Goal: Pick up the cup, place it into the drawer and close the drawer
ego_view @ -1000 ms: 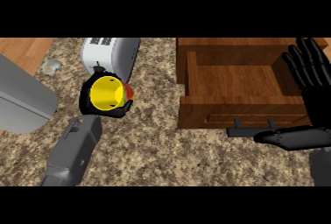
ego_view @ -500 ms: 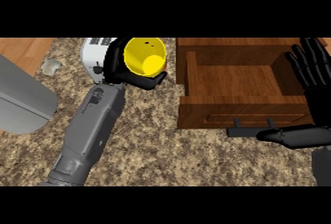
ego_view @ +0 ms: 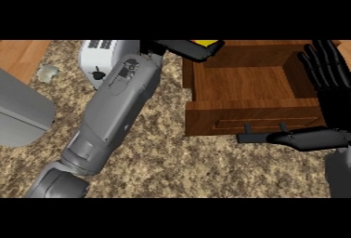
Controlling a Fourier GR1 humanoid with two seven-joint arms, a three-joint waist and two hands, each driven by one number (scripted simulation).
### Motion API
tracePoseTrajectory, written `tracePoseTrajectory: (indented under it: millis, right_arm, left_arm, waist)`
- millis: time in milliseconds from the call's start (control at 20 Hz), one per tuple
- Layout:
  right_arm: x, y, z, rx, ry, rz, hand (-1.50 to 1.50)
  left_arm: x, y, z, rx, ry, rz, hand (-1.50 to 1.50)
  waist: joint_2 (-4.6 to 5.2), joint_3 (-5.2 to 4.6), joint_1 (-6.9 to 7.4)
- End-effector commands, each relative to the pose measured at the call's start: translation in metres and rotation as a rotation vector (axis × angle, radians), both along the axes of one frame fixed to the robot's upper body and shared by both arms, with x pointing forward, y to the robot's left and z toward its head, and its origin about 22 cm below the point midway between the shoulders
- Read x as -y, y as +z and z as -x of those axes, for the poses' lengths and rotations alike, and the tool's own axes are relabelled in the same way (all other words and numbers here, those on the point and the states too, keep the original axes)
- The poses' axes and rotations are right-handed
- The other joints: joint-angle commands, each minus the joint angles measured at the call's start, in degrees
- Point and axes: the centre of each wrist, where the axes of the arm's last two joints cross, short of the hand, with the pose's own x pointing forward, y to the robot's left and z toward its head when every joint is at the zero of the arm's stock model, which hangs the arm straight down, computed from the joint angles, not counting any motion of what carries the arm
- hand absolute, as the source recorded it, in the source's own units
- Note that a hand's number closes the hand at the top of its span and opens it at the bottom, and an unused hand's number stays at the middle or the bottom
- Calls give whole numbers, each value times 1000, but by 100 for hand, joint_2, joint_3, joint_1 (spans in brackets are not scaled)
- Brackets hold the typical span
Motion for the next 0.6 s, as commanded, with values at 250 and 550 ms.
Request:
tracePoseTrajectory:
  millis: [250,550]
  right_arm:
    - [1,-3,-5,13,51,-6,-150]
    - [-11,20,-7,49,106,3,-150]
  left_arm:
    - [30,-1,-7,-164,106,-168,150]
    - [20,-28,-10,-282,53,-291,150]
  waist:
    - [64,7,-323]
    - [162,6,-615]
